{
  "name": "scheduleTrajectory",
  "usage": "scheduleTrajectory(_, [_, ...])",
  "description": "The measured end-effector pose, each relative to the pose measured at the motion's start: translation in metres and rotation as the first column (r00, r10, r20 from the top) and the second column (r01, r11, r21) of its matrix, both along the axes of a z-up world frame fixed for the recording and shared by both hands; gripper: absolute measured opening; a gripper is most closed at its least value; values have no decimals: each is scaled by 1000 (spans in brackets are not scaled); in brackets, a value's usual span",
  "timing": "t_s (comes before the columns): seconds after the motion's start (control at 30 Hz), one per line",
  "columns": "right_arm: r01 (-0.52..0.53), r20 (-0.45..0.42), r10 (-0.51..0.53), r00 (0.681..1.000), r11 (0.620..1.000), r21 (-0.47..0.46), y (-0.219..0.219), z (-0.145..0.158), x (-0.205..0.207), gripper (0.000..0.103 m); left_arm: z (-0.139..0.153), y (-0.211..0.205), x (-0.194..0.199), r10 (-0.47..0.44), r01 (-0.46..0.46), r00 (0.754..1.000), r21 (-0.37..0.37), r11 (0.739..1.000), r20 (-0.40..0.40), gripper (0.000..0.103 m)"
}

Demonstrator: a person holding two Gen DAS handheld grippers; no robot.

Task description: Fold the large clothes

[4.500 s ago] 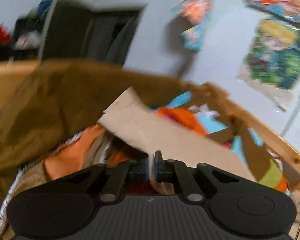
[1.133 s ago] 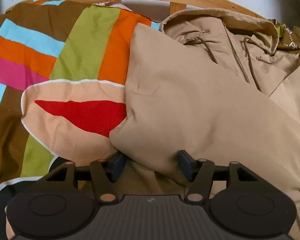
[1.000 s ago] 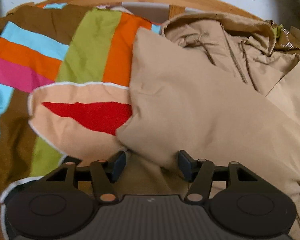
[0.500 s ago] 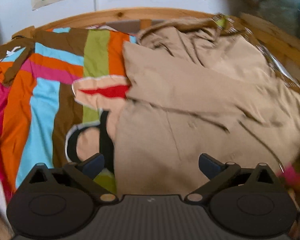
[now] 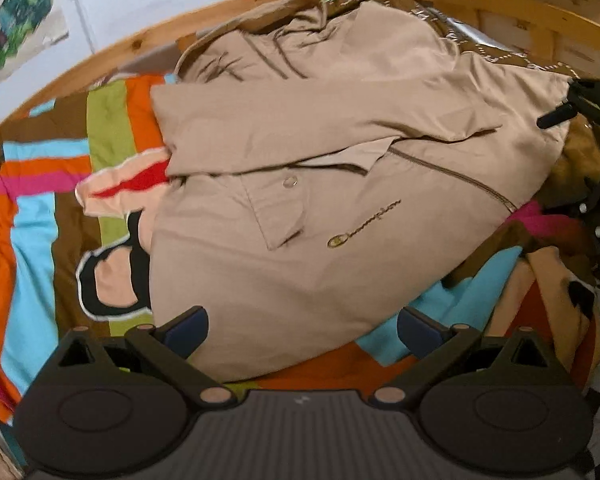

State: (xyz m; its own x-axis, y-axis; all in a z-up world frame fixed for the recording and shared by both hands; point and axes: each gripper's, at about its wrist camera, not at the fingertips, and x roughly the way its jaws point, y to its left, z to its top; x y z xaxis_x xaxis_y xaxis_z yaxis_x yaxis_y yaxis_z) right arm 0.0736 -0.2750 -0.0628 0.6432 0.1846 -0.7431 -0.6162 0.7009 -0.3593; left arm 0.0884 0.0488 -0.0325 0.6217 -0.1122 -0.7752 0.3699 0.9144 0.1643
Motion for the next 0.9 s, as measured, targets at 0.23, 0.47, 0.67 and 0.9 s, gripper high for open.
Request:
scheduleTrajectory(0.23, [-56,11,56,998,998,25,15,1,1,102,2,26,27,91,-93,995,-104,990,-32,102])
scheduleTrajectory(0.47, [-11,36,4,999,984,179,4,81,96,102,30,38,112,158,-158,987,-170,973,-16,102])
scheduleTrajectory(0.67, [47,84,-65,994,979,199,31,158,261,101,43,14,234,123,-104,990,-244,964,65,102])
scheduleTrajectory(0.9, [-26,301,-33,953,981,192,67,146,397,92,30,5,363,195,-140,979,-490,860,61,102])
